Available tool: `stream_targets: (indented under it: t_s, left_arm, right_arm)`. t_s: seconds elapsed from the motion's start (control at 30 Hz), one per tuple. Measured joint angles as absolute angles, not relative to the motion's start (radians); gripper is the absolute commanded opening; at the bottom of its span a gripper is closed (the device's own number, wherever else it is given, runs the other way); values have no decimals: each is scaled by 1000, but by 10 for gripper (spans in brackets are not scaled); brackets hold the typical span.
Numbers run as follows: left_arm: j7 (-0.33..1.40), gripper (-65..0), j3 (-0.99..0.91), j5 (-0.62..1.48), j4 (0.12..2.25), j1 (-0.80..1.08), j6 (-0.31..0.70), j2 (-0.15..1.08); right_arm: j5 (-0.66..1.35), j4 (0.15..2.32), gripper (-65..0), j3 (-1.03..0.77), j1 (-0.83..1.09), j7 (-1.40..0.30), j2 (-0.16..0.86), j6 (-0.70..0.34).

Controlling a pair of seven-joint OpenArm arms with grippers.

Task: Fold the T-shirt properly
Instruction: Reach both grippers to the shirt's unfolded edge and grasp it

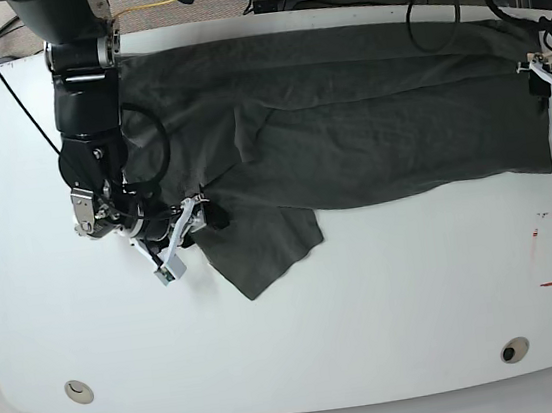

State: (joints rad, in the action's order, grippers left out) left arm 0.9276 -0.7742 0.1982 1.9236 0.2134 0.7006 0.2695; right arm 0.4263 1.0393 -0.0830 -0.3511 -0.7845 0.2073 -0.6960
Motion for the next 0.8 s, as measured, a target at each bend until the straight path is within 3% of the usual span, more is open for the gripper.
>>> stream_targets:
  t_s: [0.17,0.33,0.47,0.67,0.8]
  left_arm:
    - [897,-187,-776,158,1849,140,703,274]
    - [925,-72,-782,-7,1658,-4,697,273]
    - [912,-71,-778,-46,1539,-86,698,278]
    - [908,-71,-783,-52,1341,-202,698,312]
    - [814,-71,-781,-54,1227,-237,697,315]
  right_arm:
    - [411,1033,-550,-83,-358,-787,202,-694]
    - [406,1032,-607,-77,-362,-787,199,-691]
    - [414,1032,-648,-76,-364,-786,206,-692]
    - [411,1032,-650,-77,-363,-785,220,-692]
    - [412,1033,-650,-77,-361,-785,219,-692]
